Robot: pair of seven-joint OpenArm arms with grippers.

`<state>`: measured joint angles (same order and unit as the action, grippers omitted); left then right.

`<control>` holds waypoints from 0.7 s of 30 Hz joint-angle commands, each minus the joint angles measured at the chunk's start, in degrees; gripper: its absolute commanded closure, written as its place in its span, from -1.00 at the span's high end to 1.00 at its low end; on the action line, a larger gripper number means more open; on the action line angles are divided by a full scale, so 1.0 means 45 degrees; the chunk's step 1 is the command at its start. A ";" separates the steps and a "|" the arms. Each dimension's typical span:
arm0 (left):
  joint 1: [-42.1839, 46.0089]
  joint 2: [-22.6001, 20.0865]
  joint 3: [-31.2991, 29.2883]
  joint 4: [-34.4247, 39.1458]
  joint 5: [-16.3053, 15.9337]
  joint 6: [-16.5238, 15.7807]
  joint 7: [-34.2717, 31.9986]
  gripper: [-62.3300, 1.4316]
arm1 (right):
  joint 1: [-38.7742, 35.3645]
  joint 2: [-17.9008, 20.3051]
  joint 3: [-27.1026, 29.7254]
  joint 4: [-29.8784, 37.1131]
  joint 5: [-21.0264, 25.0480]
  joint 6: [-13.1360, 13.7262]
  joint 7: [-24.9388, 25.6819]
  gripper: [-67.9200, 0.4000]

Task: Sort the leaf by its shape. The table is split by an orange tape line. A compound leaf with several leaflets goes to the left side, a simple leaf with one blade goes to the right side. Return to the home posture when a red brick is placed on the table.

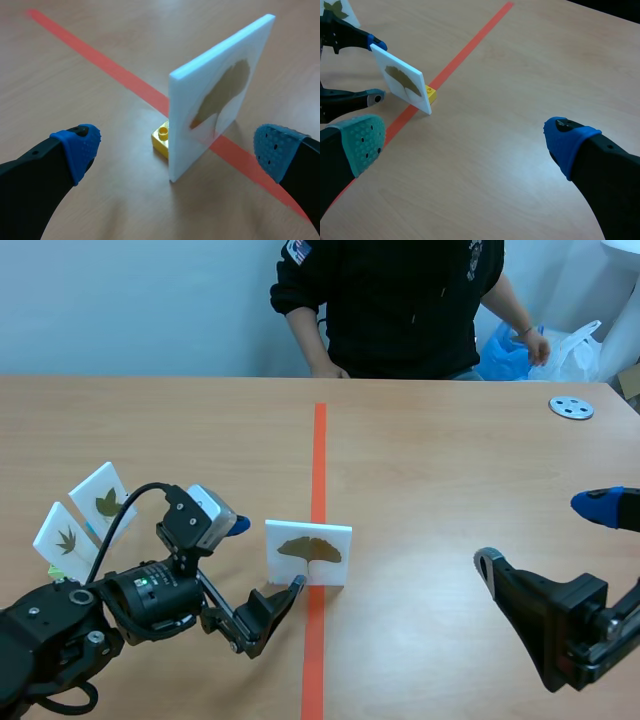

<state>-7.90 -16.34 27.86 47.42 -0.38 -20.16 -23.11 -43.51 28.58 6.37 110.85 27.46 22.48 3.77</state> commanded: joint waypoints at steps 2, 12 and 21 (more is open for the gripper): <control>-0.0340 0.0102 0.0403 0.0024 -0.0092 -0.0029 -0.0432 1.00 | 0.0175 0.0063 0.0151 0.0010 0.0131 -0.0044 0.0185 1.00; -0.1044 0.0641 0.1831 -0.0699 -0.0092 0.0010 -0.0646 1.00 | 0.0175 0.0063 0.0151 0.0010 0.0131 -0.0044 0.0180 1.00; -0.1073 0.0840 0.2288 -0.0801 -0.0092 0.0311 -0.0636 1.00 | 0.0175 0.0063 0.0151 0.0010 0.0136 -0.0039 0.0136 1.00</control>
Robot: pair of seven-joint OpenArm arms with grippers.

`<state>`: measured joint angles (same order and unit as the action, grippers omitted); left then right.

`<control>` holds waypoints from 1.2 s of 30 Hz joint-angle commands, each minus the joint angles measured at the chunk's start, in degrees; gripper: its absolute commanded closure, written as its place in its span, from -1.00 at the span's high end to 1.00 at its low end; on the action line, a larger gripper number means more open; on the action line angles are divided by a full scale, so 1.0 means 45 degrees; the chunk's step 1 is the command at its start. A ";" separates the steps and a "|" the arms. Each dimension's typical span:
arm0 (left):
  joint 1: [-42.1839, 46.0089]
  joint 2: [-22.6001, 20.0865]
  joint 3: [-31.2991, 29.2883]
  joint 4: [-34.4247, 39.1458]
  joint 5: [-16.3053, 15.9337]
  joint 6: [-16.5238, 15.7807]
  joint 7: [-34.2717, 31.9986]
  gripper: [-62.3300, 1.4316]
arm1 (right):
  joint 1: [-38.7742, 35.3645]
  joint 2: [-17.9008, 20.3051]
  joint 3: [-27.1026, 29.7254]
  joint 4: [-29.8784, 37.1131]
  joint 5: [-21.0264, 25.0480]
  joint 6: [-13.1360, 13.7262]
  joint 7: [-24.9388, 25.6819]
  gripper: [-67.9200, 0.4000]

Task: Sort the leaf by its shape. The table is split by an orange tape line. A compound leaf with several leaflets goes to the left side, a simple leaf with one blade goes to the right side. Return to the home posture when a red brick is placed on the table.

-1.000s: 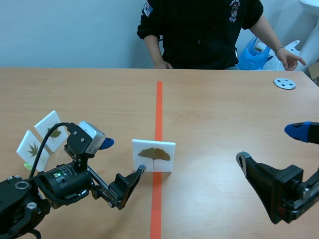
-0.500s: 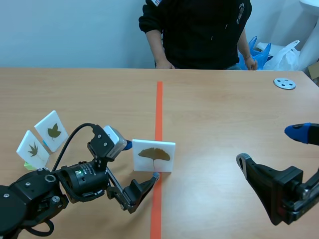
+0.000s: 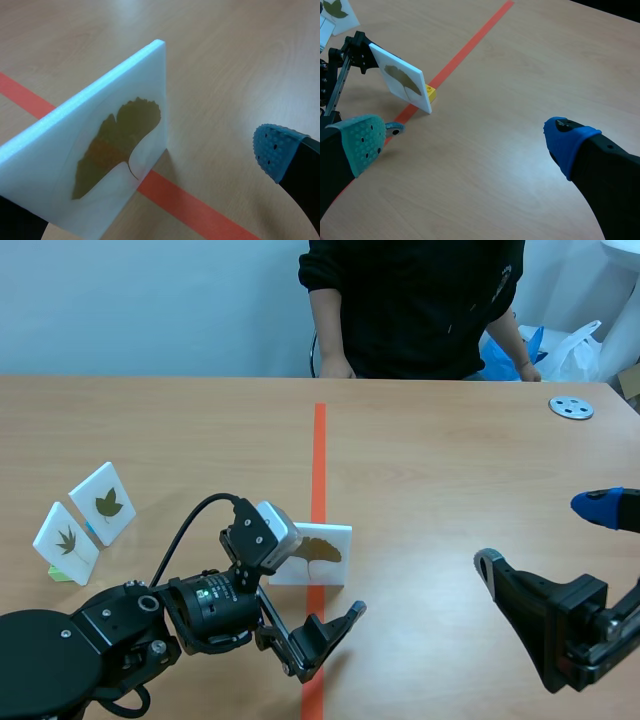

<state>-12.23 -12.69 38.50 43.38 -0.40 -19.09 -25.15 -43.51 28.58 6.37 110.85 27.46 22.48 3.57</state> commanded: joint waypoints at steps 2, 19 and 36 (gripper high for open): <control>-0.0112 0.0029 -0.0078 0.0097 -0.0087 0.0112 -0.0180 0.86 | 0.0175 0.0063 0.0151 0.0010 0.0136 -0.0039 0.0180 1.00; -0.0107 0.0024 -0.0078 -0.0427 -0.0777 0.0408 -0.0126 -0.61 | 0.0175 0.0063 0.0151 0.0010 0.0136 -0.0039 0.0180 1.00; 0.1569 -0.1715 -0.1166 0.3201 -0.2302 0.0364 0.1404 -0.78 | 0.0175 0.0068 0.0151 0.0010 0.0136 -0.0039 0.0180 1.00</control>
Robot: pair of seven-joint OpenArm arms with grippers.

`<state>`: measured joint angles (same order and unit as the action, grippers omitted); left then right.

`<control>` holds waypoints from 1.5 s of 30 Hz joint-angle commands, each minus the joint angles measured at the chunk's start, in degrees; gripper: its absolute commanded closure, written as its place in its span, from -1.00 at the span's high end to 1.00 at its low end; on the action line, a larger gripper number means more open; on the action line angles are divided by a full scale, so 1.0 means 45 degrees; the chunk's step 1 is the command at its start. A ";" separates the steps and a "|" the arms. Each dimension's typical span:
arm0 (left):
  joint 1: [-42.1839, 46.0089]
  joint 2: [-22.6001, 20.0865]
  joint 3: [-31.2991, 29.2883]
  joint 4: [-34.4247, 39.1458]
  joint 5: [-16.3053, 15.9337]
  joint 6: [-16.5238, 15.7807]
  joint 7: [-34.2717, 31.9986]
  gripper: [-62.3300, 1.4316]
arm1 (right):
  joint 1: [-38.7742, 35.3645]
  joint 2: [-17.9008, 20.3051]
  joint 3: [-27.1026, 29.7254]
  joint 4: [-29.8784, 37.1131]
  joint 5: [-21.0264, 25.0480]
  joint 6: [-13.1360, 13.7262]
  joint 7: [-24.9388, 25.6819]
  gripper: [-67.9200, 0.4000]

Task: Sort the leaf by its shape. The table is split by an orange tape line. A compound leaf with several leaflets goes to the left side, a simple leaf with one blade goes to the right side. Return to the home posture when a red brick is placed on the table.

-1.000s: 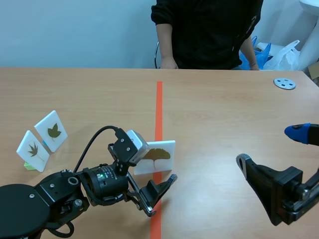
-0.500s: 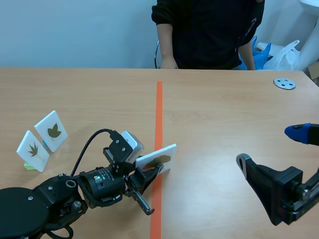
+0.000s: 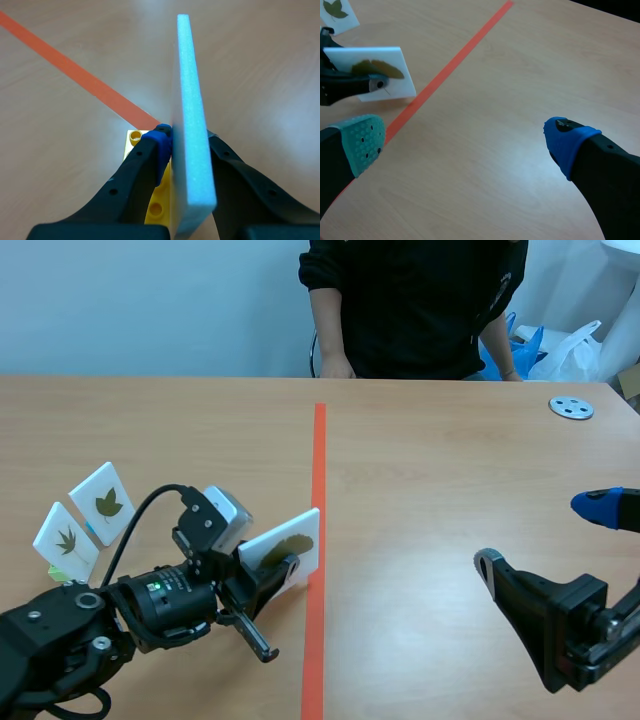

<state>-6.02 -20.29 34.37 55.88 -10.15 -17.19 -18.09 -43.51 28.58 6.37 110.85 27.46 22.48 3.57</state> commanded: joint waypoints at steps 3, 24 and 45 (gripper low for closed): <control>0.1234 -0.0384 -0.1195 0.1885 -0.0840 -0.0019 0.0549 -0.78 | 0.0175 0.0068 0.0151 0.0010 0.0136 -0.0039 0.0170 1.00; 0.7048 0.0029 -0.6630 0.6834 -0.2657 0.1661 0.1987 -0.78 | 0.0175 0.0068 0.0151 0.0010 0.0136 -0.0039 0.0185 1.00; 0.7009 0.1413 -0.7388 0.3963 -0.3235 0.3803 -0.0189 -0.77 | 0.0180 0.0068 0.0151 0.0010 0.0136 -0.0044 0.0194 1.00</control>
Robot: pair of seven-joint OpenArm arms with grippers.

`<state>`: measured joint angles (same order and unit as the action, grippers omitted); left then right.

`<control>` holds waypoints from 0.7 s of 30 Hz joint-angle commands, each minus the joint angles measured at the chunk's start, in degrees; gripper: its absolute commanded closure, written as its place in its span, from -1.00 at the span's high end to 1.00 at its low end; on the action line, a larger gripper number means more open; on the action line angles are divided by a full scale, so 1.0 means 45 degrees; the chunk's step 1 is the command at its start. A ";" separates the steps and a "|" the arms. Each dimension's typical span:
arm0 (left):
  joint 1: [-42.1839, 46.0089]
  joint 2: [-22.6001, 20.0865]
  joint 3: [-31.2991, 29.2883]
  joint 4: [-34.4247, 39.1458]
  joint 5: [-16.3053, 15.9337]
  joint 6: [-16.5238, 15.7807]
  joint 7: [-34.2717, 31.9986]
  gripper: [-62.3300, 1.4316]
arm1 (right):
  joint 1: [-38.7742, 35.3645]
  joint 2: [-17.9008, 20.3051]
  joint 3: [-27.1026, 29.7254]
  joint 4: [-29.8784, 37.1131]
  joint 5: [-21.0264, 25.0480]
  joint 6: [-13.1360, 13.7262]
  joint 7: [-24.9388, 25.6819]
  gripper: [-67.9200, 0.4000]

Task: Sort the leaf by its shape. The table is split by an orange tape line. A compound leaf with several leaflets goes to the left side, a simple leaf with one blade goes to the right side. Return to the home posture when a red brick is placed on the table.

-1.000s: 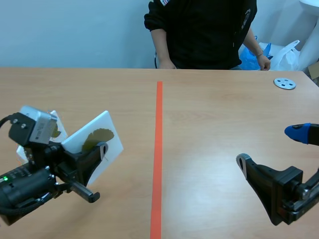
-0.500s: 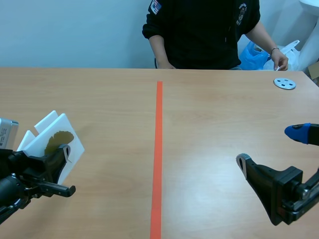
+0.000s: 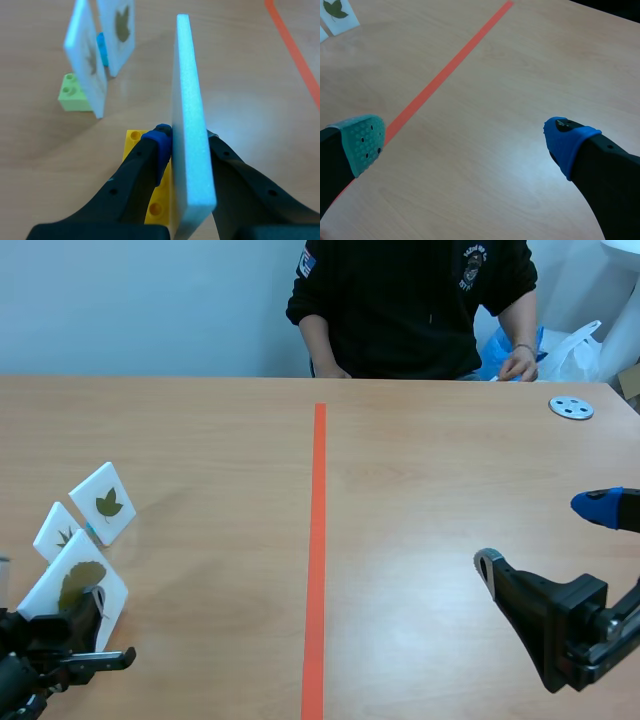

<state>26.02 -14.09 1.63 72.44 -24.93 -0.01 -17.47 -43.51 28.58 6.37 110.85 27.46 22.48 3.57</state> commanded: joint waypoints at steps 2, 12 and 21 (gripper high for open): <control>-0.0214 0.0136 -0.0146 0.0005 0.0049 0.0083 -0.0831 -0.74 | 0.0180 0.0068 0.0151 0.0010 0.0136 -0.0044 0.0199 1.00; -0.1525 0.0374 -0.0393 -0.1987 0.0063 0.0374 -0.1370 -0.73 | 0.0180 0.0063 0.0151 0.0010 0.0141 -0.0039 0.0243 1.00; -0.1695 0.0374 -0.0393 -0.2443 0.0126 0.0549 -0.1525 -0.41 | 0.0175 0.0063 0.0151 0.0010 0.0136 -0.0039 0.0238 1.00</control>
<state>18.13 -12.25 0.19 59.86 -24.47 2.79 -23.07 -43.51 28.58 6.37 110.85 27.46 22.48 3.62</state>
